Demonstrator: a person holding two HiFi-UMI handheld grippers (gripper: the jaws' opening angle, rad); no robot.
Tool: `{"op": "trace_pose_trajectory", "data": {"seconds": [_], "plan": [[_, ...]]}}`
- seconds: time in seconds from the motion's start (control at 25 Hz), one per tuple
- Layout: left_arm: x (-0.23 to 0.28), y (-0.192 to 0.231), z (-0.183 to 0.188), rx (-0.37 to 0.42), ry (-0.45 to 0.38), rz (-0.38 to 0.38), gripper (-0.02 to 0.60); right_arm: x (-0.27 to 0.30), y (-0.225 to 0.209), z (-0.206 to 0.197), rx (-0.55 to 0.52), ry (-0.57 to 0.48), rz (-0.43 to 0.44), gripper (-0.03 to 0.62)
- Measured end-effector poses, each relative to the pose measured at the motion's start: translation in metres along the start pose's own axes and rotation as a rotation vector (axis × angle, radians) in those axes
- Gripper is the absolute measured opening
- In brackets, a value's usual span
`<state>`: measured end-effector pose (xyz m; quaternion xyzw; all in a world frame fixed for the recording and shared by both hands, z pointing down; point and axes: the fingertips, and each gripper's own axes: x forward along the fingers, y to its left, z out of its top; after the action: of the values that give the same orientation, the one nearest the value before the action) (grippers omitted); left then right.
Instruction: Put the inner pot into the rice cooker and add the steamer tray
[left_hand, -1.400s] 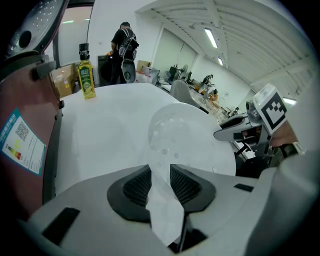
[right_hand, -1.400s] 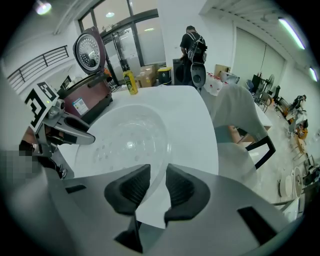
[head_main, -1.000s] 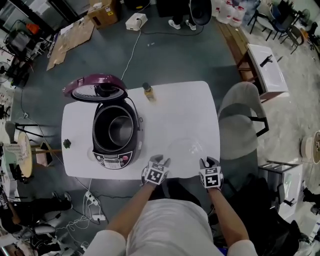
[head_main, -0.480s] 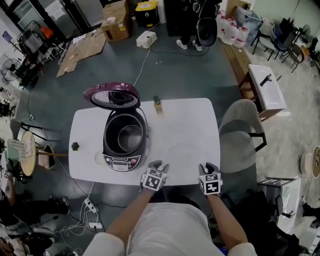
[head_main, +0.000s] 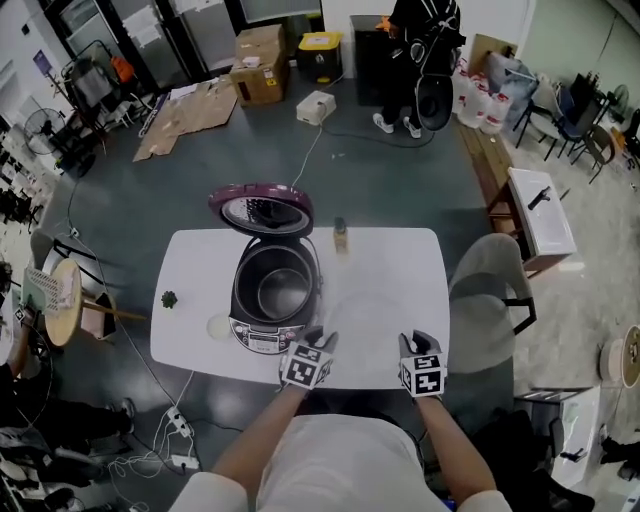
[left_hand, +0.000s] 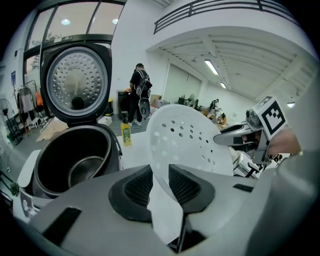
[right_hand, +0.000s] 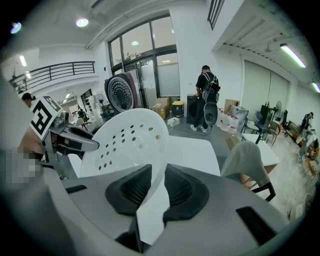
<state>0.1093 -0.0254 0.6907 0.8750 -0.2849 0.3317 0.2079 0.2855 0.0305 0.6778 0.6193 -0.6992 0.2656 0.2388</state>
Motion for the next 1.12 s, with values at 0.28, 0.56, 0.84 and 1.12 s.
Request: {"op": "trace_pose_trajectory", "data": {"seconds": [0.28,0.56,0.84,1.12], "plan": [[-0.037,0.038,0.008,-0.018,-0.026,0.011,0.109,0.006,0.043,0.031,-0.041,-0.017,0.020,0.097],[-0.061,0.080,0.015,-0.040,-0.054,0.043,0.106,0.024,0.077,0.061,-0.064,-0.034,0.033,0.097],[-0.077,0.119,0.017,-0.076,-0.088,0.083,0.103,0.048,0.105,0.088,-0.099,-0.051,0.059,0.096],[-0.094,0.156,0.021,-0.088,-0.096,0.128,0.104,0.070,0.134,0.117,-0.137,-0.054,0.088,0.095]]}}
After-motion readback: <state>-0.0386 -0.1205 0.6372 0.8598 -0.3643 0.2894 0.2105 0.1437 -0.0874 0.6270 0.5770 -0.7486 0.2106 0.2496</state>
